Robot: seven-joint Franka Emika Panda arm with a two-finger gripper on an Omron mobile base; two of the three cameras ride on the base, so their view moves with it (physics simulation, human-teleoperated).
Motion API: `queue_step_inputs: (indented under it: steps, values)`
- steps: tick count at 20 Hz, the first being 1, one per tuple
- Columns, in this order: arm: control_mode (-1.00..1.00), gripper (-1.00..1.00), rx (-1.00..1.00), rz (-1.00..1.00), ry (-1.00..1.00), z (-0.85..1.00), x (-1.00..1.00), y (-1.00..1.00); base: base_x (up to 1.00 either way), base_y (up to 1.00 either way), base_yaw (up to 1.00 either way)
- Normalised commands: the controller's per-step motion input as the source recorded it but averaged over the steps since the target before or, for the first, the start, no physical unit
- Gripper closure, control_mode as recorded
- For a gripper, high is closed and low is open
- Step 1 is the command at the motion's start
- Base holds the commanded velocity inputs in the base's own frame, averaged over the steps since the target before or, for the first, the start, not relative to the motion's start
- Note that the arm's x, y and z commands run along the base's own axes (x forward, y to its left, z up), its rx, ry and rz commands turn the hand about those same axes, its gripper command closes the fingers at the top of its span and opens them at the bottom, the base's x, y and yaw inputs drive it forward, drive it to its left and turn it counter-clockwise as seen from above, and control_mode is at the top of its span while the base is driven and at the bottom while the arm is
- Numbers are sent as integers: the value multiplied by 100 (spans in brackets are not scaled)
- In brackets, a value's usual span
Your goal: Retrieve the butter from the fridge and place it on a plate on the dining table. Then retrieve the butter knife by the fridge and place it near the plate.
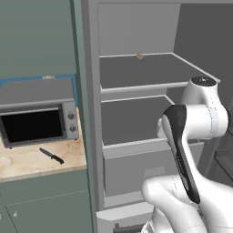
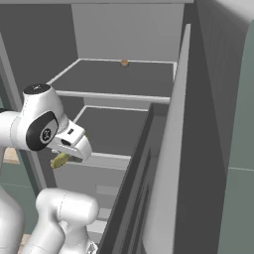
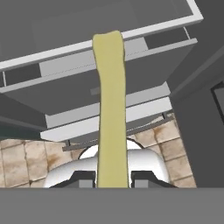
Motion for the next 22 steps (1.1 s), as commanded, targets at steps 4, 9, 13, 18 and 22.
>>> queue_step_inputs:
  steps: [4,9,13,18,22]
  values:
    - [-100,100,0,0,0,0,-3,0,0,0,0]
    - [100,100,0,1,0,-6,-25,20,-12,9,1]
    - [100,100,0,0,0,0,0,0,-67,62,0]
    - [100,100,0,0,0,0,0,0,-48,55,-6]
    - [100,100,0,0,0,0,0,0,-74,55,-38]
